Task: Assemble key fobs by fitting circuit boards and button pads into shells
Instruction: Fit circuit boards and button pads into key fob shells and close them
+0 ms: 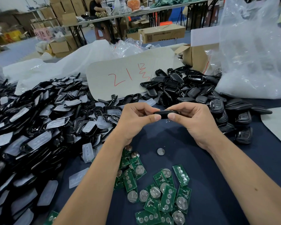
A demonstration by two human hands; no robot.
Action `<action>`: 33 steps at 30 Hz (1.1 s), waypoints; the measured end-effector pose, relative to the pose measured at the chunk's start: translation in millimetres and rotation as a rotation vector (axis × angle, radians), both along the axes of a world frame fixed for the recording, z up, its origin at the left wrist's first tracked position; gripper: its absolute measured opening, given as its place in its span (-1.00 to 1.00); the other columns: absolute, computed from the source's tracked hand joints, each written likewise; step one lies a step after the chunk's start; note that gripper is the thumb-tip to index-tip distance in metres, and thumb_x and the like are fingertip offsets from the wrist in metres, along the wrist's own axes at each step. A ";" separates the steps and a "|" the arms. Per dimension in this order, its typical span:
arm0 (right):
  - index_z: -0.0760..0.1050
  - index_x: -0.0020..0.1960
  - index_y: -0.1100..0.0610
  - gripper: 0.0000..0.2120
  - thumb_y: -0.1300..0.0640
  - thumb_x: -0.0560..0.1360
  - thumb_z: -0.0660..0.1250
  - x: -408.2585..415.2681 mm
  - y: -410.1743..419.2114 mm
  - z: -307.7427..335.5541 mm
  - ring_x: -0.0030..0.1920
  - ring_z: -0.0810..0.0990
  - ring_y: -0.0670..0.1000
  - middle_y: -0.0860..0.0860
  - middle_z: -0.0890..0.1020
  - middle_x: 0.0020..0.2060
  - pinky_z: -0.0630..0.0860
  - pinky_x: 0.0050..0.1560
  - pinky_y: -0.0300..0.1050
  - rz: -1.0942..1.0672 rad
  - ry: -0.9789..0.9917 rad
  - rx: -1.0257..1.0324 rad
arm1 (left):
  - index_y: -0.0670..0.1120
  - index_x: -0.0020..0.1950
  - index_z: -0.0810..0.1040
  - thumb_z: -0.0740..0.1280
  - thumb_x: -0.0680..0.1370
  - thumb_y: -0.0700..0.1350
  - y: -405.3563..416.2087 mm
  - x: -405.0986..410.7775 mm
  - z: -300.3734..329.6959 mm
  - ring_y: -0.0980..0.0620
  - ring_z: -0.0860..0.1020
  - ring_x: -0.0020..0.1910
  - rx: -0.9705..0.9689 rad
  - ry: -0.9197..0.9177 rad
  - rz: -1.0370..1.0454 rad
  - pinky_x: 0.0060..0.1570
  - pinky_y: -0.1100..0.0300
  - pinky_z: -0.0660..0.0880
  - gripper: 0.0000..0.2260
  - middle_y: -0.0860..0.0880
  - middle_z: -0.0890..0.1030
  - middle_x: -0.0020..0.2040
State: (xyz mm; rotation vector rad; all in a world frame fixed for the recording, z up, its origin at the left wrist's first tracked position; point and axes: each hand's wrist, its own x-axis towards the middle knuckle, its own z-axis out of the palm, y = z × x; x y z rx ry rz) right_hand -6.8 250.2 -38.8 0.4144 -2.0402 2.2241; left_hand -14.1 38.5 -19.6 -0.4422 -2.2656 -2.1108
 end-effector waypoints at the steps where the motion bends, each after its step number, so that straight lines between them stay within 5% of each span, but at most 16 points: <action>1: 0.73 -0.02 0.16 -0.85 0.31 0.44 0.57 -0.5 -0.3 -0.7 -0.08 0.72 0.07 0.17 0.76 -0.11 0.63 0.09 -0.07 -0.020 -0.003 -0.006 | 0.01 -0.12 0.77 0.58 0.42 -0.26 0.5 -0.2 -0.1 0.00 0.56 -0.19 0.002 0.005 0.000 -0.06 0.16 0.51 -0.83 -0.22 0.62 -0.15; 7: 0.68 0.04 0.22 -0.82 0.27 0.44 0.55 -3.1 -1.6 -4.9 -0.04 0.74 0.18 0.20 0.75 -0.06 0.67 0.18 0.14 0.006 -0.057 -0.081 | 0.00 -0.10 0.76 0.56 0.44 -0.26 4.8 0.3 -3.4 0.10 0.56 -0.23 0.018 0.001 0.016 -0.07 0.24 0.53 -0.83 0.02 0.63 -0.26; 18: 0.71 0.08 0.18 -0.83 0.34 0.51 0.49 -6.1 -2.3 -8.5 0.05 0.74 0.29 0.21 0.75 -0.01 0.62 0.24 0.26 0.014 -0.114 -0.121 | -0.15 0.07 0.74 0.48 0.54 -0.32 10.1 3.8 -1.6 -0.19 0.73 -0.11 0.126 -0.109 -0.030 -0.11 0.15 0.67 -0.85 -0.27 0.71 -0.05; 22: 0.67 0.19 0.09 -0.74 0.30 0.54 0.49 -4.3 -2.9 -4.2 0.10 0.73 0.18 0.11 0.76 0.03 0.69 0.09 0.08 0.017 -0.052 -0.042 | -0.09 -0.06 0.76 0.46 0.56 -0.29 11.9 2.3 -0.9 -0.10 0.72 -0.24 0.159 -0.183 0.003 -0.19 0.20 0.66 -0.87 -0.20 0.72 -0.16; 25: 0.67 0.20 -0.06 -0.62 0.25 0.46 0.58 -2.3 -1.7 -2.8 -0.01 0.76 0.01 -0.05 0.76 0.00 0.68 0.05 -0.05 -0.015 0.062 0.219 | -0.09 -0.14 0.75 0.43 0.58 -0.28 11.0 0.4 -1.2 -0.05 0.69 -0.31 0.207 -0.301 0.013 -0.21 0.23 0.64 -0.84 -0.20 0.70 -0.18; 33: 0.70 0.17 -0.04 -0.69 0.16 0.47 0.59 -4.3 -1.8 -7.2 -0.35 0.61 -0.03 0.04 0.75 -0.24 0.53 -0.28 -0.21 -0.012 0.045 0.241 | -0.17 0.09 0.74 0.28 0.68 -0.23 5.4 -0.6 1.7 -0.05 0.70 -0.21 0.371 -0.445 -0.075 -0.19 0.28 0.64 -0.78 -0.23 0.71 -0.01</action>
